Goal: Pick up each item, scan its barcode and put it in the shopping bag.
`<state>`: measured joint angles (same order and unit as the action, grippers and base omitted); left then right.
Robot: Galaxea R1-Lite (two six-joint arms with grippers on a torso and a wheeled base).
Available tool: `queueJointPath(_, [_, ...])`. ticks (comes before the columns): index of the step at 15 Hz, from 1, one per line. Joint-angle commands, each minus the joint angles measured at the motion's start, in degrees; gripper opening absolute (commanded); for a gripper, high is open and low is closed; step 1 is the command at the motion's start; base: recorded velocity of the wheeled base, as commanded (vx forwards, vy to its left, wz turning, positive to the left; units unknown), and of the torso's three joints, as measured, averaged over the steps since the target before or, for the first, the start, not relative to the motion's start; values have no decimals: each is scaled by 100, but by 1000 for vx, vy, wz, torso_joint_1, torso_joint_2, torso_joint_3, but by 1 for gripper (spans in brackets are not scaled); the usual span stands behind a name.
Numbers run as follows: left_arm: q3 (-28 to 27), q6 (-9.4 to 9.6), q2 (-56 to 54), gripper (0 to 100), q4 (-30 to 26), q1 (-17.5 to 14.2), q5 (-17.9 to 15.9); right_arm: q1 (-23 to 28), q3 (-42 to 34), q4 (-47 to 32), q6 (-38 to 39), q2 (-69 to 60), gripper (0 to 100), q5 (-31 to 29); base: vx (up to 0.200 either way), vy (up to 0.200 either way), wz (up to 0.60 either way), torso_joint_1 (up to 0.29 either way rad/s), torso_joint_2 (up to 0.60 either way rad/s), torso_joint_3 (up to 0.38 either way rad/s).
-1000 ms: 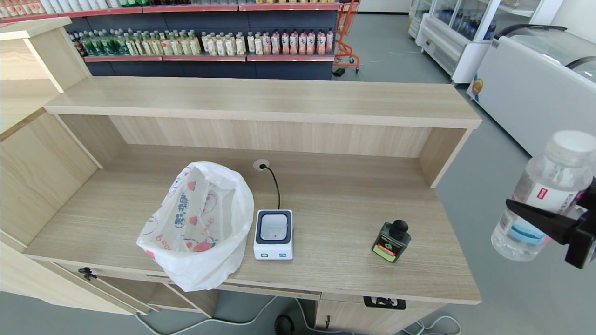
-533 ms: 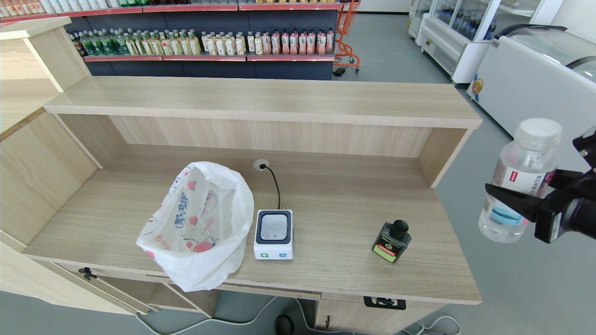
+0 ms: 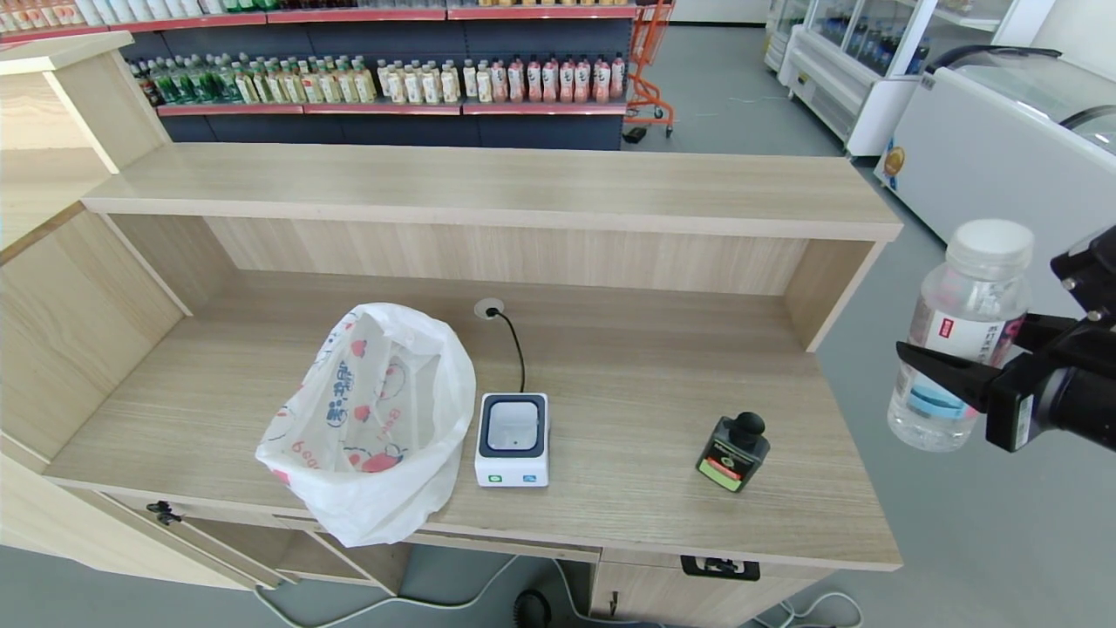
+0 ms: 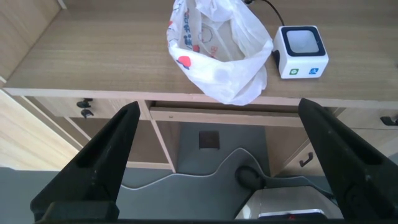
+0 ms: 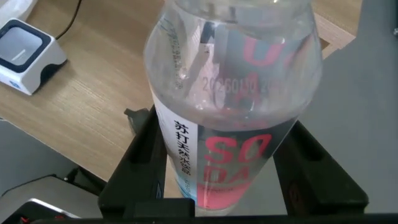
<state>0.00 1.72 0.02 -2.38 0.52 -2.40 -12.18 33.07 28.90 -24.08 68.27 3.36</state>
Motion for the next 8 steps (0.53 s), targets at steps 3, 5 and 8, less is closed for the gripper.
queueJointPath(3, [0, 4, -2, 100, 0, 0, 3, -215, 33, -8, 17, 29, 0, -38, 0, 200, 0, -1, 5, 4])
queueJointPath(5, [0, 4, -2, 100, 0, 0, 3, -268, 59, 1, 35, 125, 0, -29, 0, 200, 0, 12, 7, 2])
queueJointPath(8, [0, 4, -2, 100, 0, 0, 3, -303, 164, 63, 122, 495, 0, -11, 0, 200, 0, -2, 2, 2])
